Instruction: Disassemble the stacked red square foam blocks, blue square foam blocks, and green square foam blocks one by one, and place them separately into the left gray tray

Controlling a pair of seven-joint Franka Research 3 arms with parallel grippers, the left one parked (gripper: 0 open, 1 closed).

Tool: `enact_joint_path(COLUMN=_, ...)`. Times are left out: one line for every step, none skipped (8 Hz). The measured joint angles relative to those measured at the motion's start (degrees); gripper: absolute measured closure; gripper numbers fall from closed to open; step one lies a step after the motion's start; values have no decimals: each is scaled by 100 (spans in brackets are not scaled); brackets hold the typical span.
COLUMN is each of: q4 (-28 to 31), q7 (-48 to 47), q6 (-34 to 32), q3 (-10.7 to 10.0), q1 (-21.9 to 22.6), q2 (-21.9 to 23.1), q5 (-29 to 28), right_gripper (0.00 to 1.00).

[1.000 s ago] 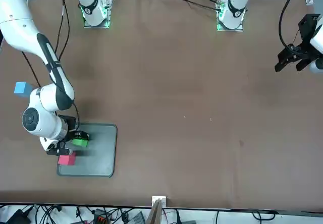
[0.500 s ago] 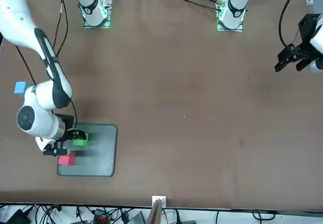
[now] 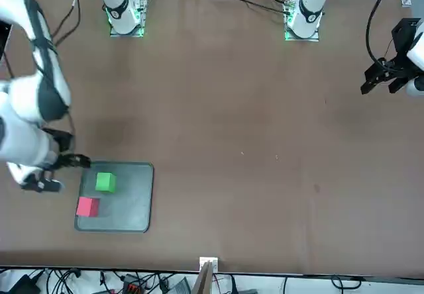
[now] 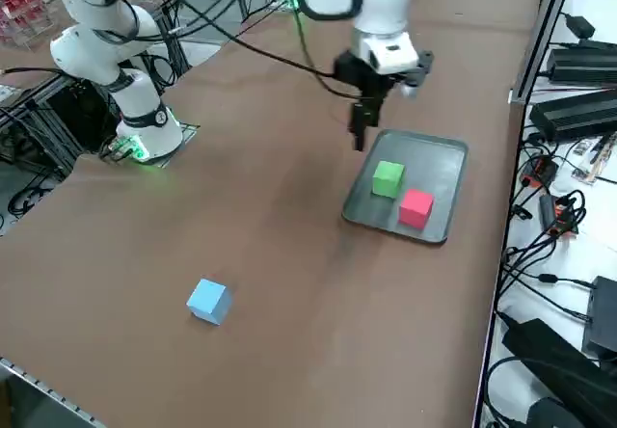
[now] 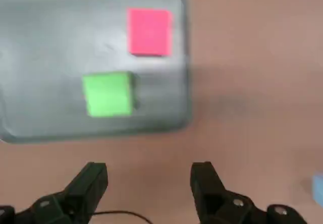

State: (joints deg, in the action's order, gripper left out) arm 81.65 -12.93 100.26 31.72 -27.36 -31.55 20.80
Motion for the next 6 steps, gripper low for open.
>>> enact_joint_path(q4=14, q7=205, q6=-467, q3=-15, q1=-416, q2=119, q5=-85, right_gripper=0)
enact_joint_path(q4=32, q7=296, q6=-647, q3=-42, q1=-867, q2=127, q5=-130, right_gripper=0)
enact_joint_path(q4=80, q7=306, q6=-644, q3=-71, q1=-1340, q2=86, q5=-186, right_gripper=0)
enact_joint_path(q4=112, q7=89, q6=-548, q3=-98, q1=-1789, q2=4, q5=-257, right_gripper=0)
enact_joint_path(q4=153, q7=-305, q6=-359, q3=-107, q1=-2170, q2=-111, q5=-296, right_gripper=0)
enact_joint_path(q4=195, q7=-839, q6=-175, q3=-108, q1=-2413, q2=-223, q5=-310, right_gripper=0)
